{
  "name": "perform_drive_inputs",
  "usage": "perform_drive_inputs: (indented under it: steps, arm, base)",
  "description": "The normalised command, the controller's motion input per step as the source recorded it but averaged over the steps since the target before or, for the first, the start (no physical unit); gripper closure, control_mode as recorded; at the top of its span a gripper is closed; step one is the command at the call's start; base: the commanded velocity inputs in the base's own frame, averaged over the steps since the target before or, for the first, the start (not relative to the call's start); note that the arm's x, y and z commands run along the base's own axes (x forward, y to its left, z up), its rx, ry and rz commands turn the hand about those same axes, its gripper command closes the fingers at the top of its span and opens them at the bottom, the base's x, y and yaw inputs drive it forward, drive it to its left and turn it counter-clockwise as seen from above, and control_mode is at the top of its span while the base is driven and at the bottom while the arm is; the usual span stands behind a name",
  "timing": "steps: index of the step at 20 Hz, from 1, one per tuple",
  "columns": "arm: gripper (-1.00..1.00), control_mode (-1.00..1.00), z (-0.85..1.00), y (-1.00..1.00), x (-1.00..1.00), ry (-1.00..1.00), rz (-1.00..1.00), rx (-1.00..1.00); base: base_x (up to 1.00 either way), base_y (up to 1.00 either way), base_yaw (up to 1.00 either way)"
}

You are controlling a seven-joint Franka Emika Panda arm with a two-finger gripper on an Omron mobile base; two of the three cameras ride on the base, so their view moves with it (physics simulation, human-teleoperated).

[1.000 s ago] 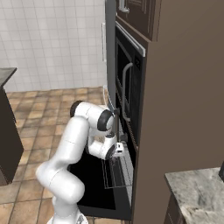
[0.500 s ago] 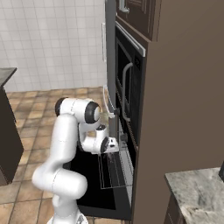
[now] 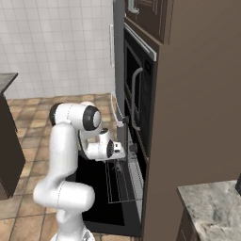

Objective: Place the fish on the rack of the oven, and slide the rack back inside. Close the oven door.

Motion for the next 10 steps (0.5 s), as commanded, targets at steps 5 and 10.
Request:
perform_drive_inputs:
  steps: [5, 10]
  arm:
    - [-1.00, -1.00, 0.65, 0.26, -0.40, 0.00, -0.01, -0.05]
    - [-1.00, -1.00, 0.47, 0.68, -0.37, 0.00, -0.06, -0.01]
  base:
    - [0.00, 0.00, 0.00]
    - [0.00, 0.00, 0.00]
